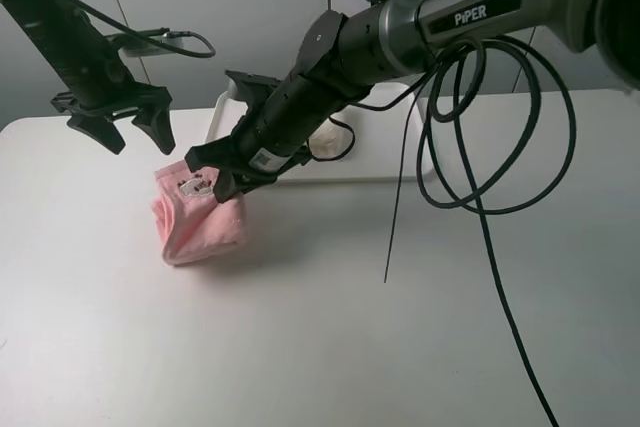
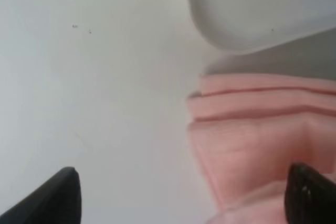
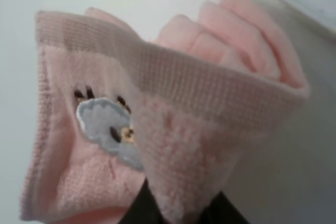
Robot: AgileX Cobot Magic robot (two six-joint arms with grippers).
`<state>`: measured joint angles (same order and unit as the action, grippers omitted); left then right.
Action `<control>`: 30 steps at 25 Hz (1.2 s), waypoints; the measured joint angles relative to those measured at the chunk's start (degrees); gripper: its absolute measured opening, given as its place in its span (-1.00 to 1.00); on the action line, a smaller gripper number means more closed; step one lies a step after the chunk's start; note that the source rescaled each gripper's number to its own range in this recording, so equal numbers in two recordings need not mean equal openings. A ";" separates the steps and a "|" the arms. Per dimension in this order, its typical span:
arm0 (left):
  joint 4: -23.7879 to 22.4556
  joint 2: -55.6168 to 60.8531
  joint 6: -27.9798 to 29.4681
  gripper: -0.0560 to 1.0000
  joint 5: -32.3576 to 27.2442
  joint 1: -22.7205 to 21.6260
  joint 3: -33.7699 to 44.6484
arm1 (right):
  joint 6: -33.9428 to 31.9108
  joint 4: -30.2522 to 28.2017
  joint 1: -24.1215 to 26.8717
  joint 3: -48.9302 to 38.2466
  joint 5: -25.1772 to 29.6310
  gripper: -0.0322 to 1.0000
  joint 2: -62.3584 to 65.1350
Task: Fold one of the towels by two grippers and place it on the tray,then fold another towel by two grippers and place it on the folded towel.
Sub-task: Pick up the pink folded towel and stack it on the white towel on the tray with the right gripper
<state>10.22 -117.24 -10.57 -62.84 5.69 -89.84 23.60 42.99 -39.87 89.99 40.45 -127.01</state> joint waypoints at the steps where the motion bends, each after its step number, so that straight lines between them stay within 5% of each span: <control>1: 0.11 0.00 -0.11 0.99 -0.36 -0.48 0.00 | -3.27 -5.12 0.42 0.00 0.99 -0.79 1.20; 5: 1.47 0.00 -0.37 0.99 -0.89 -1.94 0.00 | -11.81 -18.42 2.14 0.00 4.12 -0.79 4.90; 11: 2.61 0.00 -1.36 0.99 -1.14 -2.19 0.00 | -14.40 -20.89 7.12 0.00 6.74 -0.79 10.69; 22: 1.79 0.00 -1.50 0.99 -1.14 -2.19 0.00 | -12.57 -1.05 20.30 0.54 8.31 -0.79 14.07; 30: 1.79 0.00 -1.83 0.99 -1.03 -2.19 0.00 | -11.30 12.97 20.92 15.57 10.47 -0.79 4.39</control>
<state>12.01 -117.24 -12.40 -63.87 3.50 -89.84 12.31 55.96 -18.95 105.56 50.92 -122.62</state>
